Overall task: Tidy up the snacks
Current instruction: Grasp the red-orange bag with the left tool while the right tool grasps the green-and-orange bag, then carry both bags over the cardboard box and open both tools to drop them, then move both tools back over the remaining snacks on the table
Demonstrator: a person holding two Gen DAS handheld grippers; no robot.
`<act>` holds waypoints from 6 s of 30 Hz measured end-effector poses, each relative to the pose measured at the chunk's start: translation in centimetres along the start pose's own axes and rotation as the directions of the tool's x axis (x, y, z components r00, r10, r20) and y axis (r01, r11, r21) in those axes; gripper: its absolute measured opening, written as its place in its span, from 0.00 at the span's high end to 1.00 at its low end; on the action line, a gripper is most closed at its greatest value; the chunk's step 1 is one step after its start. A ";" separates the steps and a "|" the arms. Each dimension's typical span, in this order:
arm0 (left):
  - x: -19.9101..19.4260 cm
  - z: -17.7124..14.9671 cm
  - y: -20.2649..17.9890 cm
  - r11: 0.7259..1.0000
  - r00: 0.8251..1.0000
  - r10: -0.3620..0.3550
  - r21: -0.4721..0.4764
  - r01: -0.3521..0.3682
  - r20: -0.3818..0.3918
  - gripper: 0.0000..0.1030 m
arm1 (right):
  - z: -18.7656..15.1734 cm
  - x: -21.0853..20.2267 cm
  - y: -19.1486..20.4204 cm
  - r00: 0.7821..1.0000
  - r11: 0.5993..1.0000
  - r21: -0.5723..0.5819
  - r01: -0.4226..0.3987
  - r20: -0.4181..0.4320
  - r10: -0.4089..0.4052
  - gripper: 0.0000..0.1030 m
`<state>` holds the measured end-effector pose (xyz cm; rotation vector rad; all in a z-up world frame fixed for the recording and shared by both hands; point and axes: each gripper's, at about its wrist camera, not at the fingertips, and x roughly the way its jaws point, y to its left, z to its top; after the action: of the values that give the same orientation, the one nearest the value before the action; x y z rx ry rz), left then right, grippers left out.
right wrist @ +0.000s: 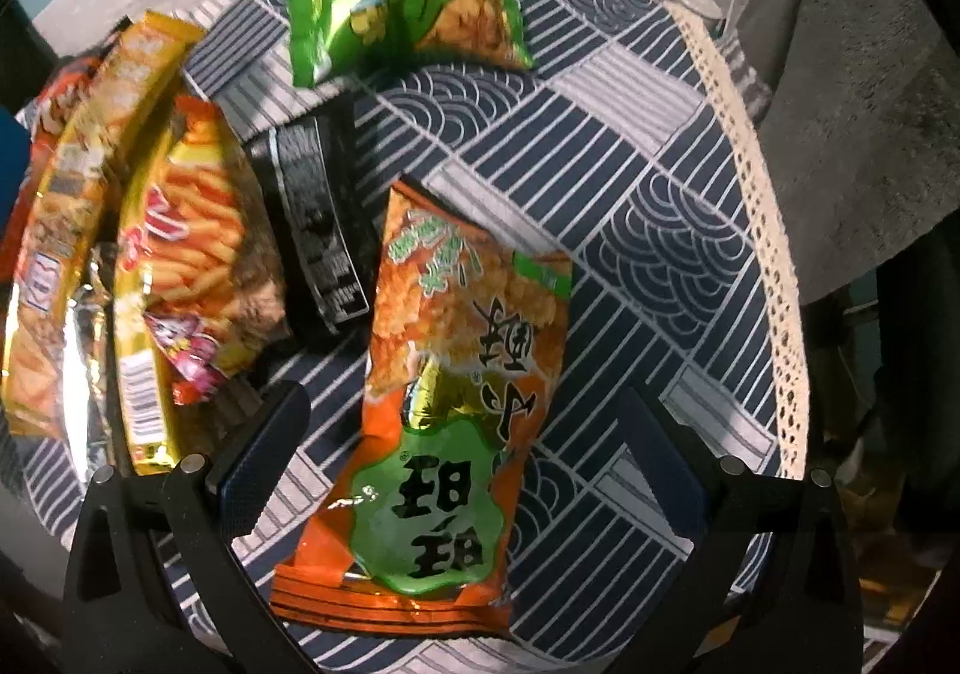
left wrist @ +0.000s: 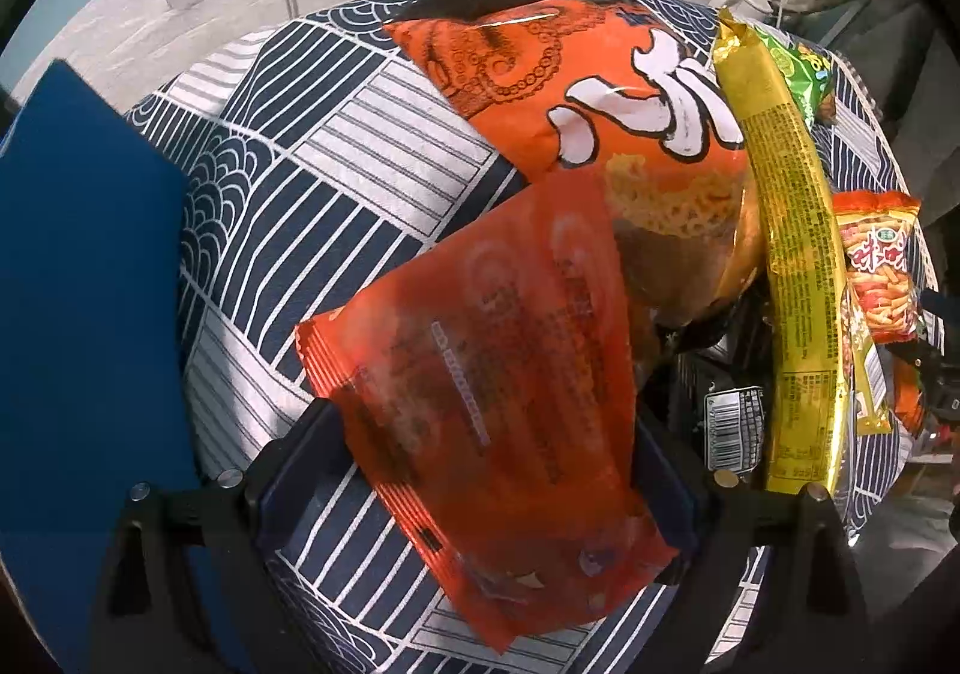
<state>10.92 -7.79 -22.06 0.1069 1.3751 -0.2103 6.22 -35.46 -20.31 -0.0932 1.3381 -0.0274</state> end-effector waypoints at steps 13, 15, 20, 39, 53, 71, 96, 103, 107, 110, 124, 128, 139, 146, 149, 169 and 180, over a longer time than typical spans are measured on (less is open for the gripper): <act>-2.2 -0.8 -0.4 0.998 0.997 -0.052 0.044 0.049 0.050 0.57 | 0.4 0.8 -0.5 0.999 1.000 0.005 -0.024 -0.036 0.024 0.55; -2.5 -1.1 -0.5 0.998 0.998 -0.037 0.057 0.034 0.058 0.61 | 0.4 0.0 -0.4 1.000 1.000 0.003 -0.019 -0.020 0.019 0.55; -3.3 -1.2 -0.2 0.997 0.996 -0.033 0.072 0.027 0.083 0.70 | 0.1 -2.6 0.3 1.000 1.000 -0.009 0.003 0.029 -0.002 0.55; -11.7 -3.4 0.1 0.989 0.963 0.027 0.134 -0.065 0.269 0.71 | -0.6 -12.8 4.3 0.968 0.991 -0.132 0.024 0.250 0.009 0.55; -18.5 -6.0 0.5 0.976 0.902 0.049 0.171 -0.134 0.429 0.71 | -0.3 -18.5 9.7 0.922 0.967 -0.256 -0.005 0.373 0.103 0.55; -22.2 -7.7 5.6 0.983 0.858 0.107 0.078 -0.168 0.503 0.71 | 1.6 -21.0 19.0 0.898 0.907 -0.420 -0.043 0.382 0.219 0.55; -21.2 -10.8 17.6 0.970 0.850 0.245 -0.124 -0.211 0.467 0.71 | 4.6 -20.4 35.1 0.883 0.774 -0.620 -0.129 0.284 0.375 0.55; -20.0 -11.2 20.6 0.967 0.868 0.246 -0.168 -0.191 0.431 0.71 | 5.4 -19.3 39.0 0.889 0.749 -0.640 -0.171 0.228 0.398 0.55; -19.1 -11.3 22.2 0.959 0.878 0.263 -0.204 -0.195 0.401 0.70 | 5.9 -18.3 40.9 0.894 0.740 -0.639 -0.210 0.181 0.411 0.55; -18.4 -11.3 23.3 0.957 0.889 0.256 -0.229 -0.177 0.380 0.70 | 6.1 -17.7 42.0 0.896 0.735 -0.637 -0.231 0.156 0.417 0.55; -17.3 -11.4 24.4 0.948 0.904 0.273 -0.252 -0.194 0.329 0.68 | 7.0 -16.6 43.2 0.901 0.749 -0.604 -0.270 0.116 0.418 0.35; -17.8 -11.6 24.1 0.945 0.892 0.290 -0.252 -0.209 0.346 0.49 | 7.1 -16.9 42.9 0.900 0.757 -0.603 -0.250 0.143 0.411 0.30; -17.9 -11.2 22.8 0.947 0.886 0.304 -0.214 -0.241 0.349 0.39 | 6.6 -17.0 41.0 0.908 0.770 -0.597 -0.228 0.156 0.390 0.30; -18.1 -10.5 20.5 0.953 0.884 0.296 -0.168 -0.251 0.361 0.32 | 6.5 -17.3 38.1 0.910 0.798 -0.564 -0.213 0.182 0.371 0.30; -18.2 -10.1 19.4 0.961 0.891 0.271 -0.148 -0.232 0.364 0.32 | 6.5 -17.2 36.6 0.913 0.812 -0.545 -0.210 0.187 0.362 0.30; -17.5 -6.3 11.0 0.983 0.910 0.175 -0.015 -0.183 0.377 0.32 | 6.6 -14.6 23.8 0.941 0.917 -0.350 -0.189 0.203 0.271 0.30; -15.7 -3.7 5.5 0.982 0.923 0.125 0.085 -0.167 0.363 0.29 | 6.5 -11.5 16.5 0.961 0.963 -0.202 -0.180 0.173 0.216 0.30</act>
<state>5.73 -0.33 -7.64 0.2542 0.9870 -0.1728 9.29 -17.81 -9.09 -0.1147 1.1474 0.2712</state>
